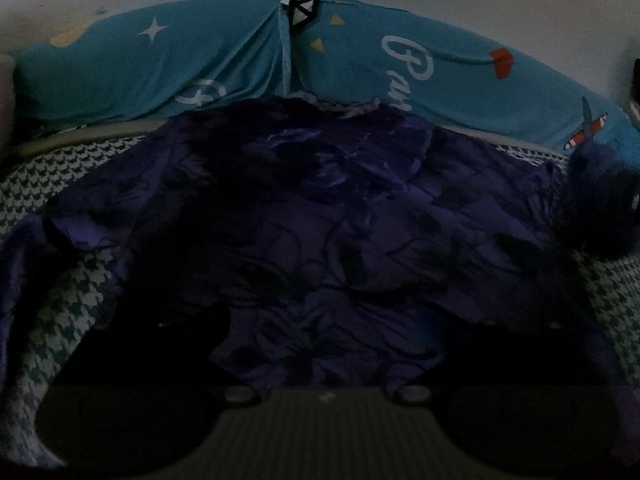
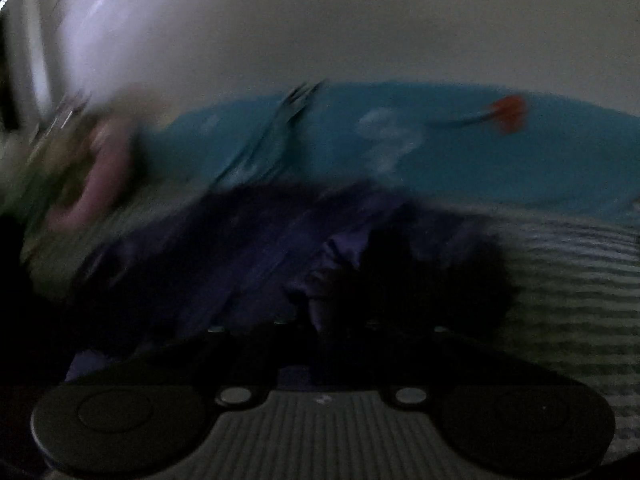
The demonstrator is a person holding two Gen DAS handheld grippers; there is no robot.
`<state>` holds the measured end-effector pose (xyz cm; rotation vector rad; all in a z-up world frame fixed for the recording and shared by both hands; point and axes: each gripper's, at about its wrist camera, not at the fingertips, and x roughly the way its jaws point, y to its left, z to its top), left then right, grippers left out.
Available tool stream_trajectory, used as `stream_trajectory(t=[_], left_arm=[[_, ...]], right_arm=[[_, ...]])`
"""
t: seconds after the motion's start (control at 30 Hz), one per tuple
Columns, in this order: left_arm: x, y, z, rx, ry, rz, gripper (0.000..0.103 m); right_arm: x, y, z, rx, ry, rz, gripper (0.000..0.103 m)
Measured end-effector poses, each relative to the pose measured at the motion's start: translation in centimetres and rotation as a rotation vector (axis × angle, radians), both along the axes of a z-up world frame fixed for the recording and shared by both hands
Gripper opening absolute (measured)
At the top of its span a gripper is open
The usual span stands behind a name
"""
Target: Fold clothes
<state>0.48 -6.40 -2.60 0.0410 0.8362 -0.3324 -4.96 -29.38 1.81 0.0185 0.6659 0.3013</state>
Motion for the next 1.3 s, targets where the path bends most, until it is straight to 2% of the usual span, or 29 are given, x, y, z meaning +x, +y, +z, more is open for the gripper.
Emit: stream_trajectory(t=[0.13,0.37,0.5,0.63,0.73,0.87,0.97,1.3], left_arm=[[0.1,0.1,0.0,0.004,-0.006,0.012,0.103],[0.0,0.0,0.2,0.003,-0.017,0.018,0.103],[0.0,0.0,0.1,0.003,-0.018,0.022,0.103],[-0.1,-0.2,-0.1,0.012,-0.021,0.025,0.103],[-0.2,-0.3,-0.2,0.013,-0.024,0.029,0.103],[-0.2,-0.2,-0.3,0.015,-0.027,0.033,0.103],[-0.3,-0.1,-0.3,0.014,-0.031,0.036,0.103],[-0.2,0.3,-0.6,0.01,-0.041,0.066,0.103]], right_arm=[[-0.8,1.7,-0.9,-0.027,0.039,0.099,0.019],[-2.2,0.1,-0.2,0.064,0.035,0.089,0.033],[-2.5,1.0,-0.6,0.032,0.074,0.162,0.04],[-3.5,2.8,-1.2,-0.021,0.09,0.266,0.041],[-4.2,3.2,-1.0,-0.012,0.078,0.29,0.041],[-4.5,2.8,-0.1,0.007,0.021,0.214,0.045],[-4.0,2.5,0.2,0.01,-0.02,0.112,0.053],[-1.1,2.7,-1.1,0.029,0.008,-0.041,0.053]])
